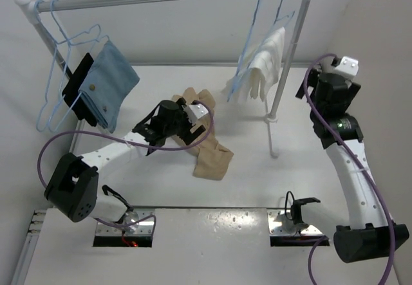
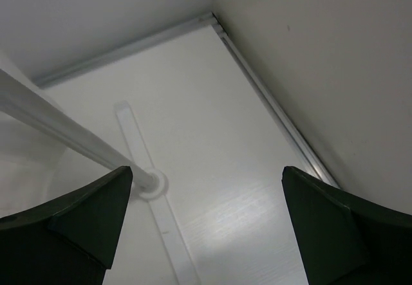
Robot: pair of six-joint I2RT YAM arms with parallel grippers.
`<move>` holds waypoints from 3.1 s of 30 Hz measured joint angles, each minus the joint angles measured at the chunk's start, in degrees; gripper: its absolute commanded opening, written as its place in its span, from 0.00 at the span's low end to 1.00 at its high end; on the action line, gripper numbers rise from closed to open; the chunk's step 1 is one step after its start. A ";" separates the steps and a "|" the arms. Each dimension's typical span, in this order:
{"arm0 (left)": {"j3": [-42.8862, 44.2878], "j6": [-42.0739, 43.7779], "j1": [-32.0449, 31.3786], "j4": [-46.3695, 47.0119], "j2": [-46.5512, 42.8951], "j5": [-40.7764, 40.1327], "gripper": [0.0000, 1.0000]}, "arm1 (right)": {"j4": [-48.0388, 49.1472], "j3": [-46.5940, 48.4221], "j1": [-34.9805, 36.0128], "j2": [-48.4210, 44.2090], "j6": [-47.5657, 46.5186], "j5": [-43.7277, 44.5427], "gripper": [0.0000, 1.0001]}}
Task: Place the t-shirt on the hanger
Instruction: Grab a hanger with the right arm
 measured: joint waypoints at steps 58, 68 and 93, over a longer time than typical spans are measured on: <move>-12.35 -6.08 0.52 7.52 -3.45 -8.02 0.99 | 9.38 38.14 6.82 22.23 9.33 -45.72 0.58; -14.86 -5.77 0.52 8.98 -4.31 -8.92 0.99 | 9.40 38.01 6.82 25.16 5.73 -46.31 0.42; -17.40 -7.39 0.52 11.28 -6.32 -11.08 0.99 | 17.40 32.92 6.82 24.90 4.42 -53.68 0.00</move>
